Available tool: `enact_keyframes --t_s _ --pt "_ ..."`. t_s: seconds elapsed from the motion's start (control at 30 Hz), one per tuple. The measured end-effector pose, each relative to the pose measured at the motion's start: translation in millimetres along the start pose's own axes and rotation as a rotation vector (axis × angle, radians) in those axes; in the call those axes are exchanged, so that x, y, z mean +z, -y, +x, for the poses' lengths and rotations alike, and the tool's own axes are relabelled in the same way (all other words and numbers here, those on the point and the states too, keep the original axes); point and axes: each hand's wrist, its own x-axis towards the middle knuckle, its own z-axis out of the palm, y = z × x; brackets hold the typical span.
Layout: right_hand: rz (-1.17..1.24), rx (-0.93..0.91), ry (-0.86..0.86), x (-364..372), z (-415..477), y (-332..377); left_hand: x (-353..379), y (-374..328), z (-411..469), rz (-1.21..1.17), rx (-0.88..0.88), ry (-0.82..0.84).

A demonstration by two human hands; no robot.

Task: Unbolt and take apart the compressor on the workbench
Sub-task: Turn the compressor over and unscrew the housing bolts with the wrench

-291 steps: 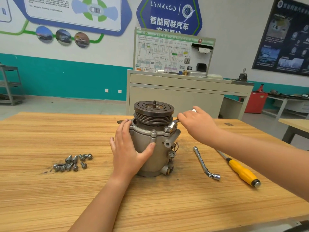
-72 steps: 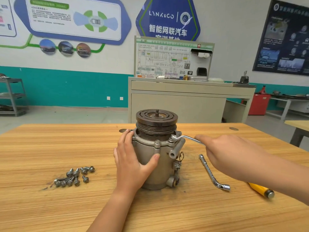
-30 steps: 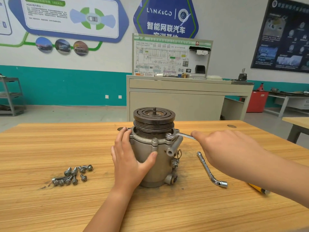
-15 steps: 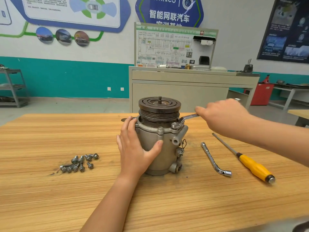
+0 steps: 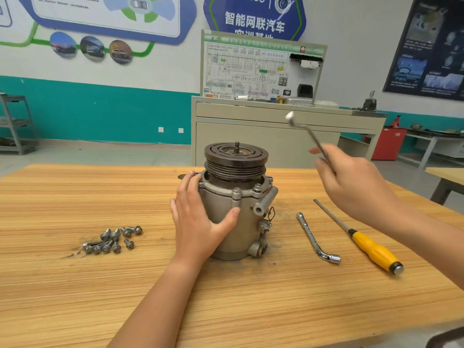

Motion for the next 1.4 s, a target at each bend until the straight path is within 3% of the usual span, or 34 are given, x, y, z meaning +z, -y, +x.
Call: enact_keyframes --t_s 0.2,0.4,0.63,0.8,0.97,1.1,1.4 --pt "-0.298 0.001 0.418 -17 -21 21 0 0 -1 0.013 -0.004 -0.001" --pt "-0.457 -0.002 0.481 -9 -7 34 1 0 -1 0.011 -0.008 -0.003" --pt "-0.721 -0.184 0.525 -14 -5 62 1 1 -1 0.011 -0.001 -0.005" --pt "-0.681 -0.285 0.903 -3 -30 64 1 1 -1 0.004 0.005 -0.012" --pt "-0.429 -0.038 0.711 -17 -24 52 2 0 1 -0.003 0.011 -0.01" --pt "-0.462 -0.005 0.529 -26 -12 47 0 0 1 0.0 0.005 -0.004" --pt "-0.612 -0.079 0.617 -18 11 52 1 2 0 0.0 0.007 -0.008"
